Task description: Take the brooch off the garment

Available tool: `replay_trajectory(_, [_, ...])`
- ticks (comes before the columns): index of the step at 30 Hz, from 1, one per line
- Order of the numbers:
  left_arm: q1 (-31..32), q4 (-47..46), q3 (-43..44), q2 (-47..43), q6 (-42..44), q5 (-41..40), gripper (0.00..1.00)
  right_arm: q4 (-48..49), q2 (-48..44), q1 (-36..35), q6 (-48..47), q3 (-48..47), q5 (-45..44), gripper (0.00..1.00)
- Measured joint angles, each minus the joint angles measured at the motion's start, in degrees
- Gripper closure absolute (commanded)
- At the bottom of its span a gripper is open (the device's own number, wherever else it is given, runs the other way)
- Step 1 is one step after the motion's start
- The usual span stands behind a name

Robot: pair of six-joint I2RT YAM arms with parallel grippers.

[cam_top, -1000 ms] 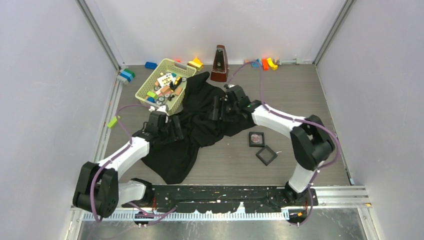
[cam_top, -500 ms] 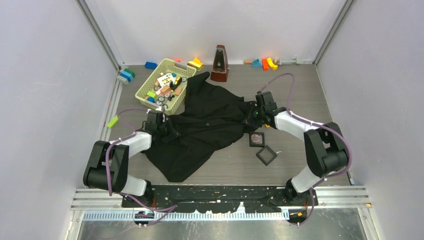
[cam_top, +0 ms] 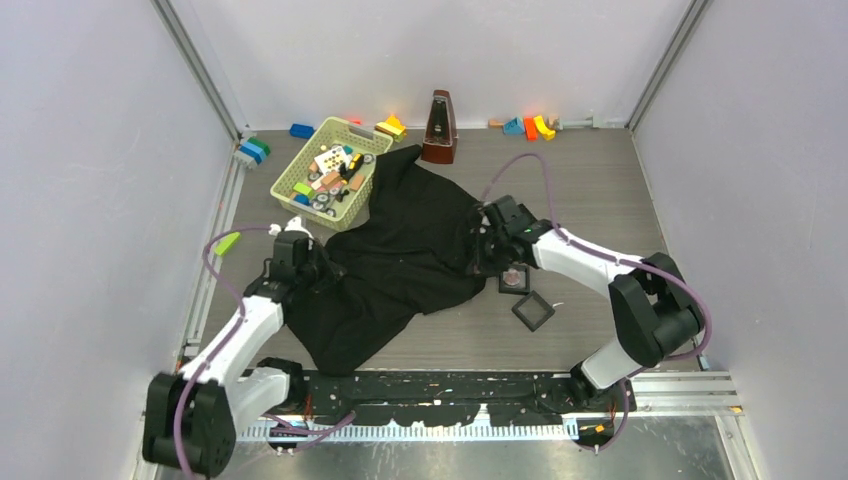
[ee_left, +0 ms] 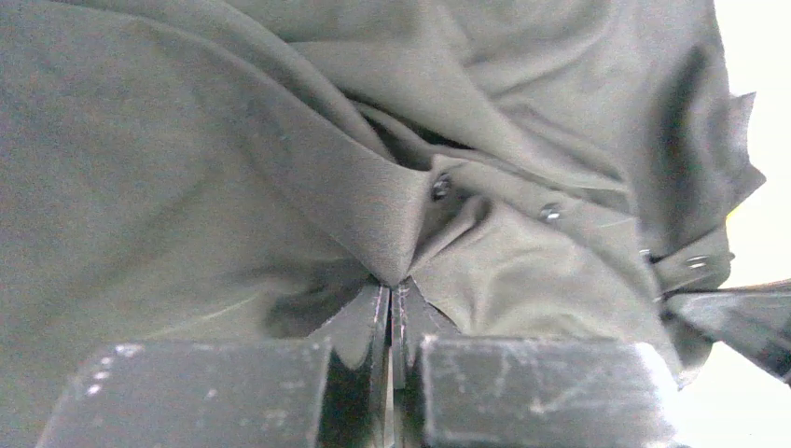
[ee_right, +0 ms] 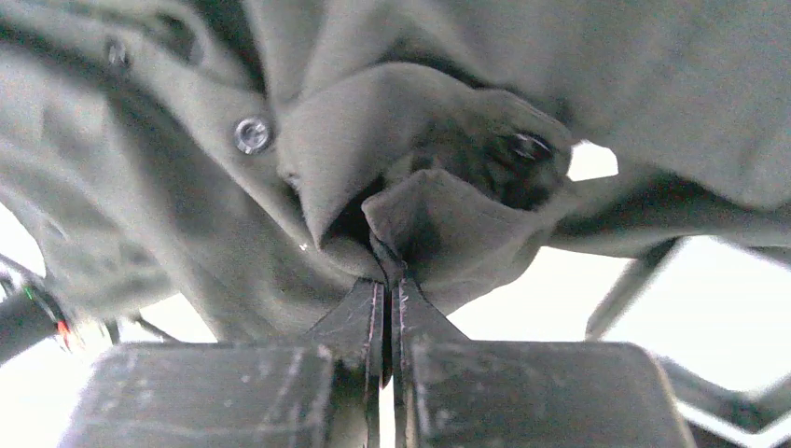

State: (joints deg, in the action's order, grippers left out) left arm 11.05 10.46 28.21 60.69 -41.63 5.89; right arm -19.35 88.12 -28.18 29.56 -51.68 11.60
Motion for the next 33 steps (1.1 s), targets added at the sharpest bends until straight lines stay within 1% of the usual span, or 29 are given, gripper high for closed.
replay_trajectory(2, [0.0, 3.2, 0.0, -5.3, -0.3, 0.2, 0.98, -4.0, 0.7, -4.8, -1.6, -2.1, 0.3, 1.0])
replay_trajectory(3, [0.0, 5.0, 0.2, -7.1, -0.3, 0.5, 0.93, -5.1, 1.0, -6.2, -2.2, -3.0, 0.5, 0.95])
replay_trajectory(4, [0.0, 7.2, 0.6, -8.2, 0.0, 0.9, 0.8, -6.4, 1.1, -7.8, -2.8, -3.8, 0.6, 0.85])
replay_trajectory(5, [0.0, 9.1, 1.2, -8.6, 0.3, 1.4, 0.63, -7.8, 1.0, -8.9, -3.4, -4.6, 0.4, 0.6])
replay_trajectory(6, [0.1, 11.1, 2.0, -8.7, 1.0, 1.8, 0.42, -8.7, 0.7, -9.1, -3.7, -5.1, -0.1, 0.51])
replay_trajectory(7, [0.2, 13.0, 2.9, -8.6, 1.9, 2.2, 0.18, -9.6, 0.4, -9.0, -4.0, -5.5, -1.1, 0.43])
replay_trajectory(8, [0.4, 15.3, 4.3, -8.3, 2.6, 2.4, 0.06, -10.4, 0.0, -8.4, -4.4, -5.9, -2.3, 0.42])
replay_trajectory(9, [0.5, 16.7, 5.6, -8.0, 3.7, 2.4, 0.01, -11.1, -0.5, -7.8, -4.6, -6.3, -3.2, 0.41])
replay_trajectory(11, [0.6, 18.5, 8.8, -7.0, 5.3, 2.0, 0.0, -12.6, -1.1, -5.6, -5.5, -8.3, -5.0, 0.4])
replay_trajectory(13, [0.8, 18.1, 12.2, -5.2, 7.4, 1.7, 0.0, -13.6, -0.9, -2.5, -5.8, -12.2, -5.6, 0.39])
replay_trajectory(14, [0.9, 17.1, 13.7, -3.9, 8.5, 1.7, 0.0, -13.8, -0.4, -1.0, -5.9, -14.7, -5.7, 0.38])
replay_trajectory(16, [1.5, 13.5, 16.4, -0.4, 11.1, 1.8, 0.0, -13.3, 1.2, 1.8, -6.1, -19.9, -5.7, 0.32])
replay_trajectory(17, [2.1, 10.6, 18.1, 2.6, 13.0, 2.1, 0.0, -12.7, 2.4, 3.0, -6.2, -22.6, -5.7, 0.29])
replay_trajectory(19, [2.9, 6.2, 21.2, 9.3, 15.4, 3.2, 0.0, -11.5, 5.6, 4.8, -6.5, -27.5, -5.9, 0.27])
replay_trajectory(22, [4.0, 1.5, 25.8, 20.1, 18.6, 4.3, 0.02, -9.6, 11.8, 6.0, -6.8, -33.0, -5.9, 0.24])
replay_trajectory(25, [5.2, -1.7, 29.4, 28.8, 21.6, 3.8, 0.05, -7.6, 18.4, 6.3, -6.7, -35.6, -6.1, 0.23])
replay_trajectory(29, [7.7, -3.8, 34.8, 37.4, 25.1, 1.4, 0.05, -6.7, 26.9, 6.6, -6.8, -38.6, -7.5, 0.23])
replay_trajectory(33, [9.1, -6.9, 37.5, 42.1, 27.2, -1.7, 0.05, -5.7, 33.0, 6.8, -7.2, -42.1, -9.0, 0.23])
